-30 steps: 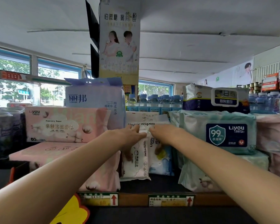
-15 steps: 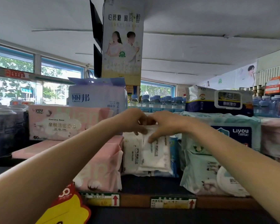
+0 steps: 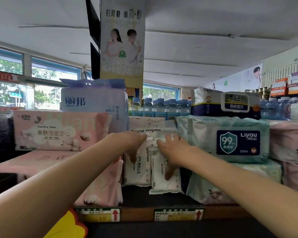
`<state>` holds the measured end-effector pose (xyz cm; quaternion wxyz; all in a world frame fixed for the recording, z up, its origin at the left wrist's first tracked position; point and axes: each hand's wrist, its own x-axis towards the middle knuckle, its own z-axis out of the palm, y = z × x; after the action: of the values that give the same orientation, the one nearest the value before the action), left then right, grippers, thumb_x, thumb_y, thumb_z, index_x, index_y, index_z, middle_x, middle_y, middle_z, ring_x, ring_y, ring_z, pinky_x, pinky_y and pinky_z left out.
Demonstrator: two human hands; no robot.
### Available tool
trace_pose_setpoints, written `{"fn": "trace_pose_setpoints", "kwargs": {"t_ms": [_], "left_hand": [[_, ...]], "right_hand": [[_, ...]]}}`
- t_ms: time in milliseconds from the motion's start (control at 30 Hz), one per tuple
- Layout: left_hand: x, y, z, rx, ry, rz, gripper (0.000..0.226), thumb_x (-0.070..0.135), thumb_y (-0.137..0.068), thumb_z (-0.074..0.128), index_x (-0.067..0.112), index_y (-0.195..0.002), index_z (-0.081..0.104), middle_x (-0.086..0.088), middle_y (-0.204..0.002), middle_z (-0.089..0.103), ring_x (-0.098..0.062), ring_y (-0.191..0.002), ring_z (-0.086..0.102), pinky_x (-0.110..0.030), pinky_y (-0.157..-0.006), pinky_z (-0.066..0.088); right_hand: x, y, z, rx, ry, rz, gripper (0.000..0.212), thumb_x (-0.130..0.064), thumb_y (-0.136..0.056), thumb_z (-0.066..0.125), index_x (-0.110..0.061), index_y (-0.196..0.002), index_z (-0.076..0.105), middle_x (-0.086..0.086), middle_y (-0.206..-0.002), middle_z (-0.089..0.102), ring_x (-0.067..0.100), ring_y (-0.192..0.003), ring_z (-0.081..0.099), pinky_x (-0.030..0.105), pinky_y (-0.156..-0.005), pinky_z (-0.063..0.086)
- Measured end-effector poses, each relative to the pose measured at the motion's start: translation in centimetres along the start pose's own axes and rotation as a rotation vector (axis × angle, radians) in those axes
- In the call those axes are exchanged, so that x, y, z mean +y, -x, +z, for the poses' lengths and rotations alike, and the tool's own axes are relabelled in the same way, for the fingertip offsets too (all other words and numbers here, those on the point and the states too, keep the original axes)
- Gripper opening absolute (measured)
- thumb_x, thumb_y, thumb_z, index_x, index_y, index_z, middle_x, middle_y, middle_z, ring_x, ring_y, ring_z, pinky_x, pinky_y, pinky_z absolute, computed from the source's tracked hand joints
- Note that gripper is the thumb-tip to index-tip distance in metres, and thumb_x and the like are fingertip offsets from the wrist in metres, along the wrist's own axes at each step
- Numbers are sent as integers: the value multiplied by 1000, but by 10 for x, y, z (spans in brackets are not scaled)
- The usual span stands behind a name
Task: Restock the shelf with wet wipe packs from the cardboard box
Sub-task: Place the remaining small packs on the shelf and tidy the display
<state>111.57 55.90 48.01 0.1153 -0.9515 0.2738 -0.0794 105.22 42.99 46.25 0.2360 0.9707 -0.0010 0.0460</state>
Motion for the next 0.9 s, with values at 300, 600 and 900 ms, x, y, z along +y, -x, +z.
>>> {"fn": "trace_pose_setpoints", "kwargs": {"t_ms": [300, 600, 900], "left_hand": [[-3, 4, 3, 19, -9, 20, 77, 11, -76, 74, 18, -137, 29, -10, -132, 46, -28, -118, 49, -36, -93, 43], [-4, 2, 3, -7, 16, 34, 90, 20, -75, 76, 25, -144, 18, -9, -137, 42, -28, -124, 44, -37, -102, 39], [-6, 7, -1, -44, 114, 41, 83, 10, -79, 71, 17, -144, 21, -10, -143, 38, -27, -128, 41, -33, -97, 40]], "right_hand": [[5, -6, 1, 69, -54, -13, 36, -15, -82, 68, -6, -115, 56, 11, -121, 56, 26, -110, 56, 37, -92, 49], [15, -24, 1, 107, 39, -1, 71, -22, -86, 62, -10, -142, 20, 19, -142, 35, 35, -130, 35, 44, -108, 32], [18, -23, -9, -90, -229, -79, 112, -32, -63, 84, -21, -148, 12, 5, -149, 31, 26, -136, 33, 38, -111, 32]]}}
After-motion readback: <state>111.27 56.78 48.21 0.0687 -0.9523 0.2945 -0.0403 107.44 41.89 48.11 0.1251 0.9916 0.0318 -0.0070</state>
